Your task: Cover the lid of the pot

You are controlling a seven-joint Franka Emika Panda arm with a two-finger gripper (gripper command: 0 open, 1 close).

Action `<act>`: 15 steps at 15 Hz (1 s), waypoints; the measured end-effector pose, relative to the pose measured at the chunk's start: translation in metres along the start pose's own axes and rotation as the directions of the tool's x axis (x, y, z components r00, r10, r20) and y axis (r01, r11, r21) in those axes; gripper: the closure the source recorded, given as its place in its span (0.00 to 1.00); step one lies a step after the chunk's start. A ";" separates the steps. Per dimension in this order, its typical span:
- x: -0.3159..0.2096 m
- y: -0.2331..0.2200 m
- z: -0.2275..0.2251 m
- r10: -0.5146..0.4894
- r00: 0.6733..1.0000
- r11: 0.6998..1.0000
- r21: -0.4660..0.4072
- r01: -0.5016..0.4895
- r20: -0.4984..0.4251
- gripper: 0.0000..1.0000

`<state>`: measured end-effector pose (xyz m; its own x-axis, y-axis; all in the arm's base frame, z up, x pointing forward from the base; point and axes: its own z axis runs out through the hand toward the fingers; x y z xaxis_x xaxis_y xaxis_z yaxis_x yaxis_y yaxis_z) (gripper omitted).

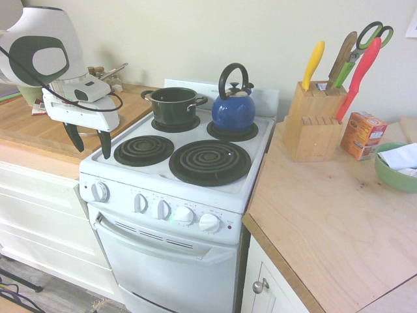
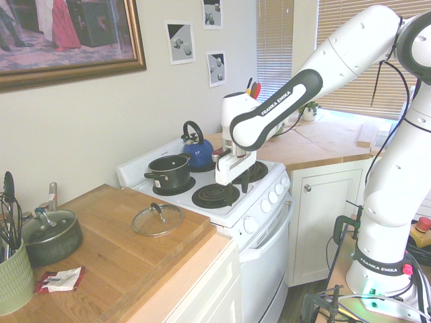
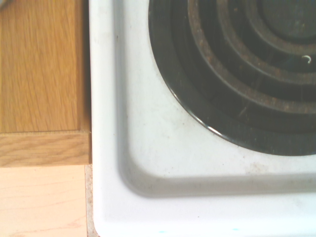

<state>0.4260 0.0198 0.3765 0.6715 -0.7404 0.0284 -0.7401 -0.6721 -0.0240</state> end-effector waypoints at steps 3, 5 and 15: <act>0.001 -0.004 -0.004 0.004 1.000 1.000 0.005 -0.004 -0.010 0.00; 0.006 -0.028 -0.028 0.021 0.999 0.999 0.044 -0.019 -0.045 0.00; -0.002 -0.211 -0.050 0.161 0.982 0.981 0.127 -0.148 -0.097 0.00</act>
<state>0.5790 0.1632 0.4310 0.5368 -0.8350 0.1212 -0.8206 -0.5501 -0.1551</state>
